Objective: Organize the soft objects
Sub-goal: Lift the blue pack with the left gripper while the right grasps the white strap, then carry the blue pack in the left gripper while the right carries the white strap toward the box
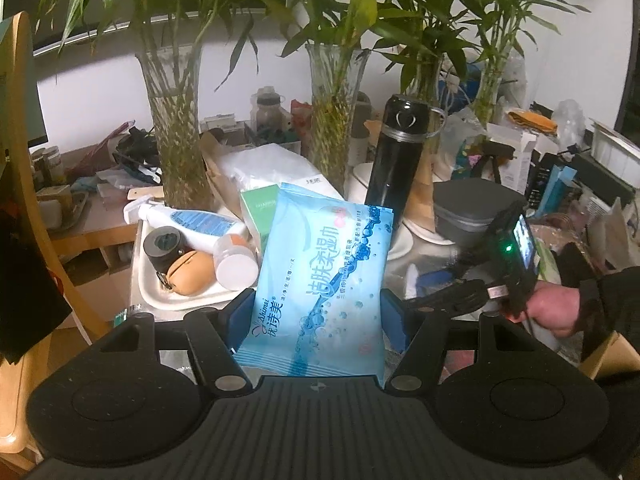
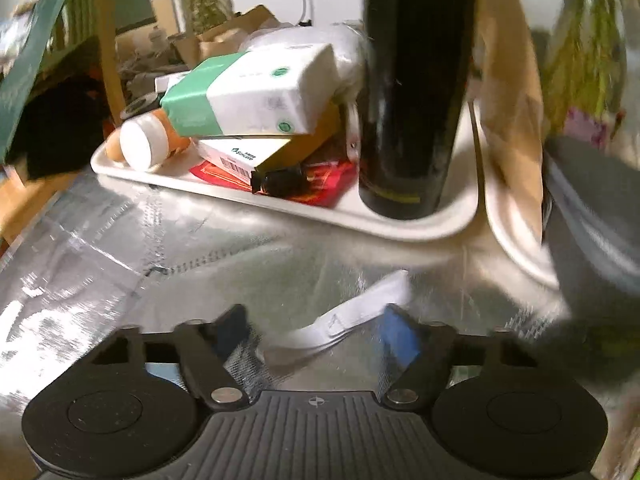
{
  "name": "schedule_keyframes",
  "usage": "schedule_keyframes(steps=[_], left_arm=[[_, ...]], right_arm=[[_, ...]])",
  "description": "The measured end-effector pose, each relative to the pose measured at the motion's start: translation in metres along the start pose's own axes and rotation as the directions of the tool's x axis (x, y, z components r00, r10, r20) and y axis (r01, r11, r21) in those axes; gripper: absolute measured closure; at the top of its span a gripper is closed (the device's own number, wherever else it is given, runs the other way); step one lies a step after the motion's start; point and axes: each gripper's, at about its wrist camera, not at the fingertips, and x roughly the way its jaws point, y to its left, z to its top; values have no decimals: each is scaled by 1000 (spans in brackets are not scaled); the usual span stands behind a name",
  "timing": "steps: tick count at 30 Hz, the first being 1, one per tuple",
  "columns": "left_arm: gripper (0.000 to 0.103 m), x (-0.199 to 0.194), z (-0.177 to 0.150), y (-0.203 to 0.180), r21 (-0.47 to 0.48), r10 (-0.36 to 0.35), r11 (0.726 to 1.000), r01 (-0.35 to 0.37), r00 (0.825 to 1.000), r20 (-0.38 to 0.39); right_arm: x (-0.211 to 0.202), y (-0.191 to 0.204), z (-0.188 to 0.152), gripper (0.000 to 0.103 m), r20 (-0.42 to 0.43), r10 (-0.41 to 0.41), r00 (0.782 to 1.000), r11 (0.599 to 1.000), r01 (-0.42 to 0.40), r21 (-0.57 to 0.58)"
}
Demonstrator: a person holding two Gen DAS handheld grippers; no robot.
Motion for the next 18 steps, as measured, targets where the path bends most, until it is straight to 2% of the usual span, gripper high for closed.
schedule_keyframes(steps=[4,7,12,18], left_arm=[[39,2,-1,-1,12,-2,1000,2,1000,-9],[39,3,-1,-1,7,-2,1000,2,1000,-12],[39,2,-3,0,2,0,1000,0,1000,-16],[39,6,-3,4,-16,0,1000,-1,1000,-30]], right_arm=[[-3,4,0,71,2,6,1000,999,-6,-54],[-6,1,2,82,-32,22,999,998,-23,-54],[-10,-4,3,83,-89,31,996,999,-34,-39],[-11,3,3,77,-113,-31,993,999,29,-20]])
